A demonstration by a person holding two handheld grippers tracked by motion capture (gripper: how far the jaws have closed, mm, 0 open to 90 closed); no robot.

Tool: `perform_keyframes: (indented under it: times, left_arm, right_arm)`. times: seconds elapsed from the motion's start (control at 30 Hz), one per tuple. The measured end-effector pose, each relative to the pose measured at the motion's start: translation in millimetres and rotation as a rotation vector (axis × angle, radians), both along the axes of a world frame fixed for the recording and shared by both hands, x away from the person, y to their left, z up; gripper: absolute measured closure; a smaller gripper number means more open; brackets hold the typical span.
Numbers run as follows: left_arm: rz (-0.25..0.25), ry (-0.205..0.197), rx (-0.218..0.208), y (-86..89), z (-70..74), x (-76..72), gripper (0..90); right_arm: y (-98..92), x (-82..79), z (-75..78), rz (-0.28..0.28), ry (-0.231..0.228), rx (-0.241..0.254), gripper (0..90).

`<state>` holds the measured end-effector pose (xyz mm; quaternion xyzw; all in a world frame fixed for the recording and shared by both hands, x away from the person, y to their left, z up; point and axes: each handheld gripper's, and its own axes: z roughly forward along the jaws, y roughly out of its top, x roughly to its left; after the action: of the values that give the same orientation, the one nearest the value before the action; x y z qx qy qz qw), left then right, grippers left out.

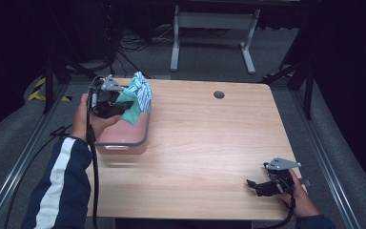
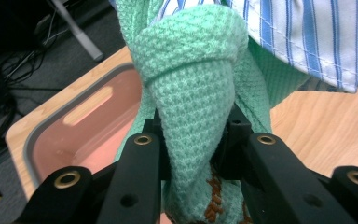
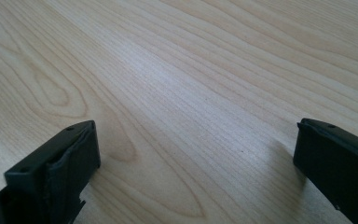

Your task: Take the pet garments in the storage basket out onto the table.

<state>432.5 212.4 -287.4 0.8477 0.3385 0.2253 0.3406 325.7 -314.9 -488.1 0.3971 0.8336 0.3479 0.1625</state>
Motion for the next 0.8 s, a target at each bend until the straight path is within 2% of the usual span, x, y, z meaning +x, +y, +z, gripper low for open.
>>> perform_keyframes:
  times: [0.17,0.33,0.37,0.47,0.63,0.8]
  left_arm:
    - [-0.038,-0.015,0.006,-14.7,1.9,-1.3,73.8]
    - [-0.074,-0.011,0.008,-29.8,2.6,-3.0,73.7]
    - [-0.093,-0.012,0.012,-38.4,2.0,-3.7,73.7]
    - [-0.117,-0.007,0.016,-48.6,0.4,-4.7,73.7]
    - [-0.164,0.003,0.012,-66.5,-5.0,-4.6,73.7]
    - [-0.227,0.022,-0.006,-93.6,-20.0,-5.1,73.7]
  right_arm:
    - [0.0,0.0,0.0,0.000,0.000,0.000,0.6]
    - [0.0,0.0,0.0,0.000,0.000,0.000,0.6]
    - [0.0,0.0,0.0,0.000,0.000,0.000,0.6]
    - [0.0,-0.1,0.0,0.000,0.000,0.000,0.6]
    - [0.0,-0.1,0.0,-0.001,0.000,0.000,0.6]
    - [0.0,-0.1,0.1,0.000,0.000,0.000,0.6]
